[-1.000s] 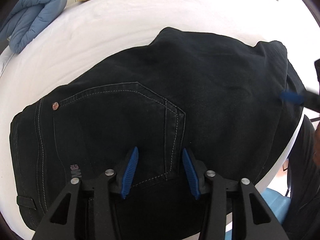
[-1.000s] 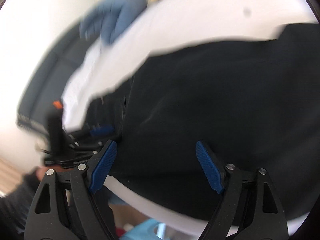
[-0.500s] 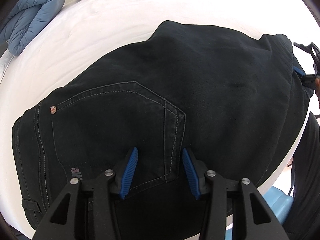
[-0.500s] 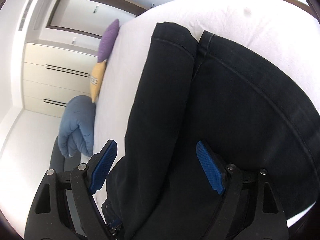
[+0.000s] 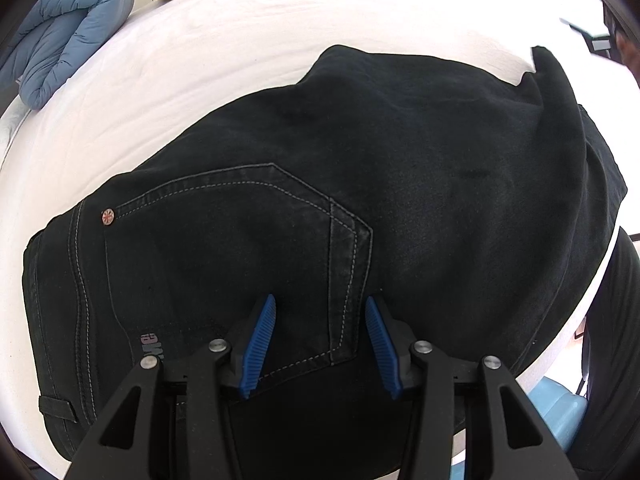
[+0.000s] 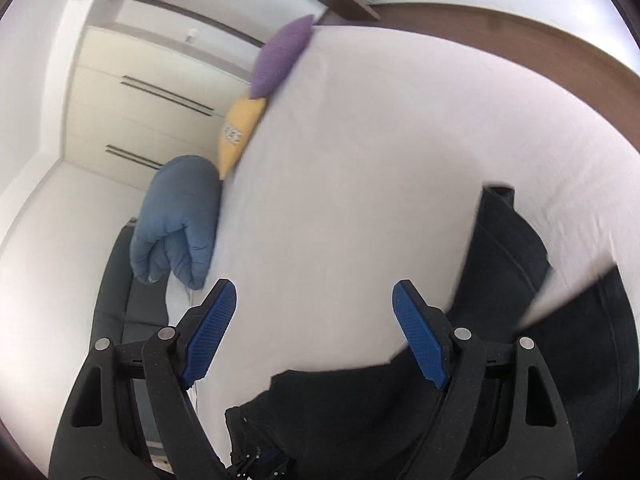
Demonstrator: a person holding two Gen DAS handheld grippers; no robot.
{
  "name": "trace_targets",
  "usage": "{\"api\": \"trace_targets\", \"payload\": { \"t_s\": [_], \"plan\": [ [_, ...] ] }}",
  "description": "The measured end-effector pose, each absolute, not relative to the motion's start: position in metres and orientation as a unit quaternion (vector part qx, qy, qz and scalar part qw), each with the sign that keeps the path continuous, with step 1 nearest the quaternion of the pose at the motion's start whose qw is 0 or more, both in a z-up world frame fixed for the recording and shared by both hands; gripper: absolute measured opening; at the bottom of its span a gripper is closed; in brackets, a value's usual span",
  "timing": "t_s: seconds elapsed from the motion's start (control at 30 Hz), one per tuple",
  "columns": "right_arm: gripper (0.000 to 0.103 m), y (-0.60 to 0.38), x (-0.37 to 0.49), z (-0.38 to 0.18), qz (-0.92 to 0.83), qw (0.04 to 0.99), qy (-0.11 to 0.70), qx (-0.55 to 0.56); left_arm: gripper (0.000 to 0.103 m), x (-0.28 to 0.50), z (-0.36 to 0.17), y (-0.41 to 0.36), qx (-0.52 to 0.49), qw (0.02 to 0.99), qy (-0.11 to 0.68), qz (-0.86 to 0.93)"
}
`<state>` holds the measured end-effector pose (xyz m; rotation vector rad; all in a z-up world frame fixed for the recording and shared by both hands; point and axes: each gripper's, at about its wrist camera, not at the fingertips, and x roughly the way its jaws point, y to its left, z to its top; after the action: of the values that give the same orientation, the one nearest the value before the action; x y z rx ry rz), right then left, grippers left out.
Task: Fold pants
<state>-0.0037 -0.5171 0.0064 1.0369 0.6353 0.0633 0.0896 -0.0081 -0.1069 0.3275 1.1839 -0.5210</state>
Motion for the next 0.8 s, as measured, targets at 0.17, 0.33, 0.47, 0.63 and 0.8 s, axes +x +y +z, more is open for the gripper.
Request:
{"api": "trace_targets", "payload": {
  "t_s": [0.17,0.33,0.47,0.63,0.8],
  "plan": [
    [0.081,-0.542,-0.030,0.012,-0.005,0.835,0.273,0.478,0.050,0.089,-0.106,-0.006,0.147,0.789,0.546,-0.241],
    [0.081,-0.581,-0.129,-0.071,-0.046,0.780,0.280,0.557,0.050,0.089,-0.109,-0.002,0.148,0.789,0.544,-0.243],
    [0.081,-0.573,-0.154,-0.127,-0.079,0.735,0.286,0.609,0.050,0.088,-0.110,-0.001,0.151,0.789,0.545,-0.239],
    [0.080,-0.553,-0.160,-0.145,-0.070,0.742,0.274,0.608,0.050,0.086,-0.111,-0.002,0.154,0.789,0.546,-0.234],
    [0.003,-0.530,-0.105,-0.152,-0.069,0.729,0.289,0.617,0.051,0.085,-0.111,-0.004,0.156,0.789,0.547,-0.231]
  ]
}}
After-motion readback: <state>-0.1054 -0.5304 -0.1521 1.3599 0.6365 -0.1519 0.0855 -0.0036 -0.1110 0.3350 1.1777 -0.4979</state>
